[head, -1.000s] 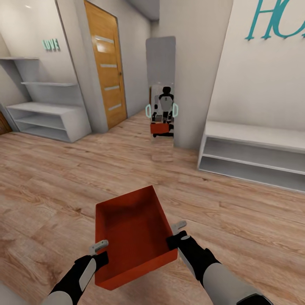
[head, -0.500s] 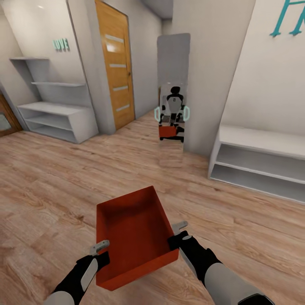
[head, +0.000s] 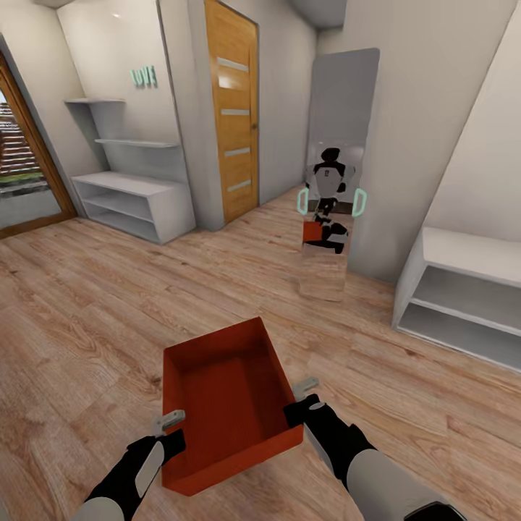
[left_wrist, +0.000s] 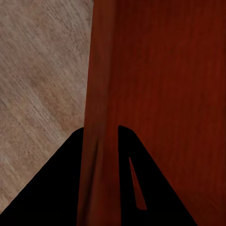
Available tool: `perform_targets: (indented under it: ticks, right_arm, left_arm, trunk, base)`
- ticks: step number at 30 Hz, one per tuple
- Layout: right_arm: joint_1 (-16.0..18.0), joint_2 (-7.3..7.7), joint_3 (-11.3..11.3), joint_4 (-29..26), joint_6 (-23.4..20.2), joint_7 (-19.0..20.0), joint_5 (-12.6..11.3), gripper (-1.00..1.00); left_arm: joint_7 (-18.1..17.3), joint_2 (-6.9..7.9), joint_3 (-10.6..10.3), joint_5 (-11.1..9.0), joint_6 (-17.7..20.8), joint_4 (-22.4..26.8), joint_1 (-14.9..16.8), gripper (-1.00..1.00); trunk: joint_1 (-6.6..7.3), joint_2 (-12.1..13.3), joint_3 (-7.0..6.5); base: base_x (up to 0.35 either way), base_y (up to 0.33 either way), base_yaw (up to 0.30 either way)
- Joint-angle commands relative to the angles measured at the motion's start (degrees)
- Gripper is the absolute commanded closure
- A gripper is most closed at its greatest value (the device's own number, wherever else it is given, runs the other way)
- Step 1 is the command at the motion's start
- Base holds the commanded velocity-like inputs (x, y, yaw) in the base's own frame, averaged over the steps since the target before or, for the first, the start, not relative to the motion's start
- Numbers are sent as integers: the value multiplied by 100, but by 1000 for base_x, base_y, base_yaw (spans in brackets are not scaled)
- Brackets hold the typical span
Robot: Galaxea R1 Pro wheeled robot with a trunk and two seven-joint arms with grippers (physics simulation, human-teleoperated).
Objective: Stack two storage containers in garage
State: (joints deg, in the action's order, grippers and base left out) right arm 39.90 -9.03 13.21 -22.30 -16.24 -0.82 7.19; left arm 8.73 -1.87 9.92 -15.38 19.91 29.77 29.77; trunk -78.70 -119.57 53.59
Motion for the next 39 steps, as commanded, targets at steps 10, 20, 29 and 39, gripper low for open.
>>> perform_targets:
  ticks: [10,20,29,39]
  right_arm:
    - [0,-97,463,-22,-37,162,-51,100]
    - [0,-97,463,-20,-37,164,-51,100]
    - [0,-97,463,-20,-37,162,-51,100]
    - [0,-97,463,-20,-37,162,-51,100]
  left_arm:
    - [41,-85,-395,-241,180,-5,2,100]
    - [41,-85,-395,-246,180,-6,2,100]
    - [41,-85,-395,-246,180,-5,2,100]
    - [41,-85,-395,-246,180,-4,2,100]
  trunk:
    - [-3,-2,5]
    - [-3,-2,5]
    - [-3,-2,5]
    - [-3,-2,5]
  base:
    - [341,71,9]
    - [341,88,0]
    - [341,95,0]
    - [341,119,0]
